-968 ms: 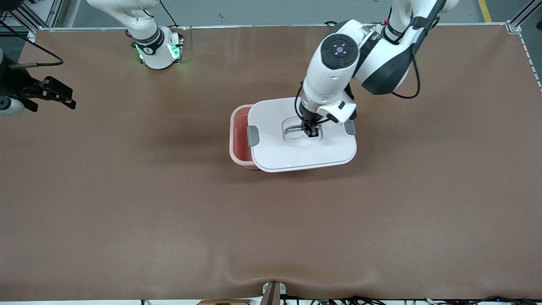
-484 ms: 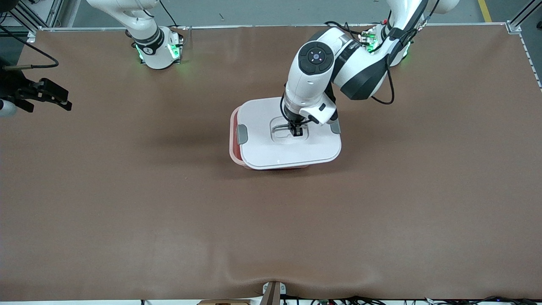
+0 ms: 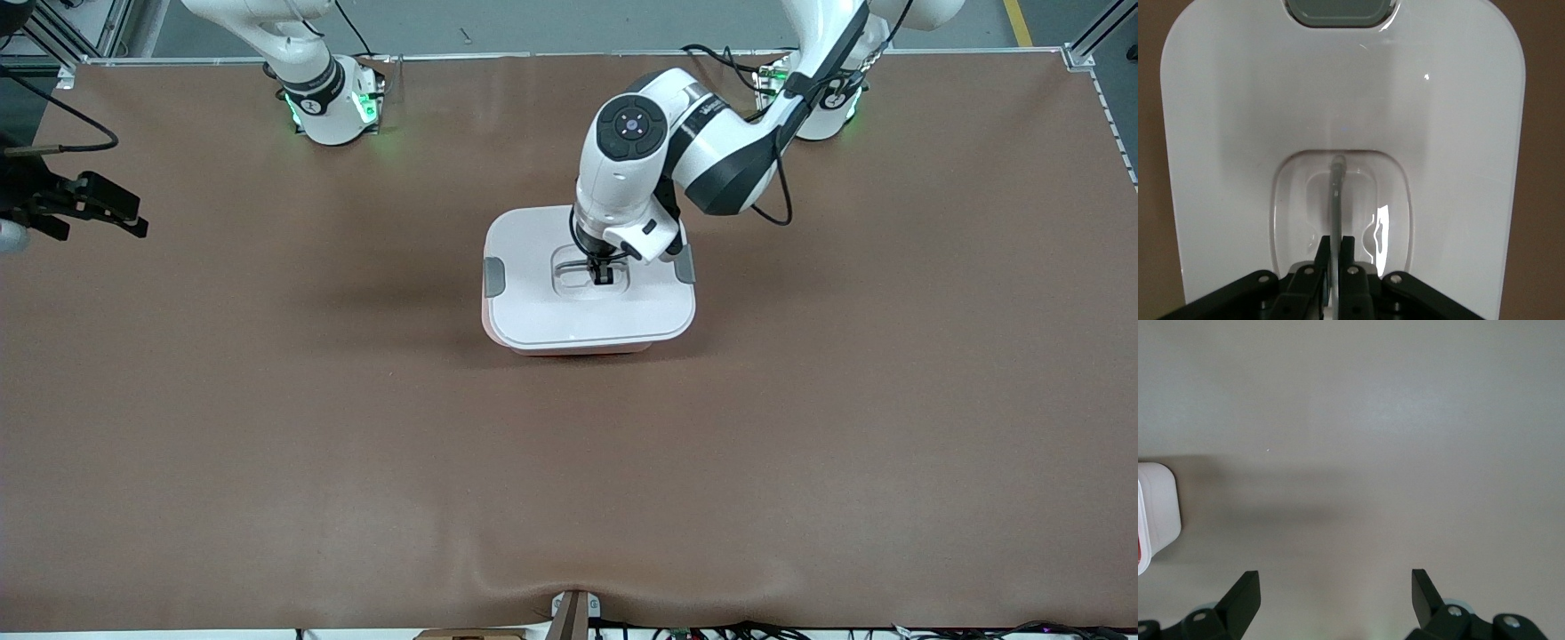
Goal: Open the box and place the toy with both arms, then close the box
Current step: 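Lower the white lid onto the pink box with the left gripper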
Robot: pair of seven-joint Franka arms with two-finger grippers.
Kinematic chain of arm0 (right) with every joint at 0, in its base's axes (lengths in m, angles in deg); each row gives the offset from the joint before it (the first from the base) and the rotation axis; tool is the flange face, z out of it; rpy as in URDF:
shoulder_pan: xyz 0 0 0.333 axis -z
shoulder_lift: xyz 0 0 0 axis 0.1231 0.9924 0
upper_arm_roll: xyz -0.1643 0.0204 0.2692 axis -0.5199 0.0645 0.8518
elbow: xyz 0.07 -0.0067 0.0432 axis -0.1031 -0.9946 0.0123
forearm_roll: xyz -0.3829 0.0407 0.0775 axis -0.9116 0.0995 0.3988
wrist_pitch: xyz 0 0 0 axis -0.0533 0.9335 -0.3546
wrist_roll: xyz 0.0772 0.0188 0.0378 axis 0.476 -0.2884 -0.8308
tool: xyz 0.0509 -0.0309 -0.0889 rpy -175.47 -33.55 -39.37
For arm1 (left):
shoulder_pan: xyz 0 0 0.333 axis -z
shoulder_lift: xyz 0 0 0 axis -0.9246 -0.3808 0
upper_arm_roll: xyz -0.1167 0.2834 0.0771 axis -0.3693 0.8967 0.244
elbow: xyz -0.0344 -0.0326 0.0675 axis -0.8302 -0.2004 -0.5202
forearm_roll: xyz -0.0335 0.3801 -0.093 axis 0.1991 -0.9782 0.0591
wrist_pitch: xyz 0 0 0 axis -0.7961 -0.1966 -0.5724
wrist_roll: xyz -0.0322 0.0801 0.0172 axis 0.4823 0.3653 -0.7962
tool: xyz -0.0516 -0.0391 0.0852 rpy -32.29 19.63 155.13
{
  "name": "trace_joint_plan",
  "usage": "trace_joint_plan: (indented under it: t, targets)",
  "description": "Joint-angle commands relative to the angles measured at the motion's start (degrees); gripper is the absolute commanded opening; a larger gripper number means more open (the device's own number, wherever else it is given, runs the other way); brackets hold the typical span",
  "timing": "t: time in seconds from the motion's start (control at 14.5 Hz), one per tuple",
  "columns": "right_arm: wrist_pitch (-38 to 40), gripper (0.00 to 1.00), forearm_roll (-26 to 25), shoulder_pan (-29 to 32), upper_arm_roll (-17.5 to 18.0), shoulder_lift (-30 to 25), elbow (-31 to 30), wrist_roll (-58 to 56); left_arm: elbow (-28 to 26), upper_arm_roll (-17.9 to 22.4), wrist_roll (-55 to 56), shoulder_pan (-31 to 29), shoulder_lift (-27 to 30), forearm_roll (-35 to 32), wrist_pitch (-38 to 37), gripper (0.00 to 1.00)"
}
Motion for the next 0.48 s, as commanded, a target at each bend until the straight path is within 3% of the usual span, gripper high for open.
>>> trace_joint_plan:
  t: [0.0, 0.41]
  targets:
    - [1.24, 1.00, 1.87, 0.01, -0.49, 0.75, 1.72, 0.69, 1.76, 0.08, 2.09, 1.15, -1.57, -2.20, 0.91, 0.00]
    - [0.98, 1.00, 1.16, -0.26, -0.14, 0.40, 1.36, 0.25, 1.76, 0.16, 2.79, 2.38, -2.71, -3.70, 1.26, 0.00]
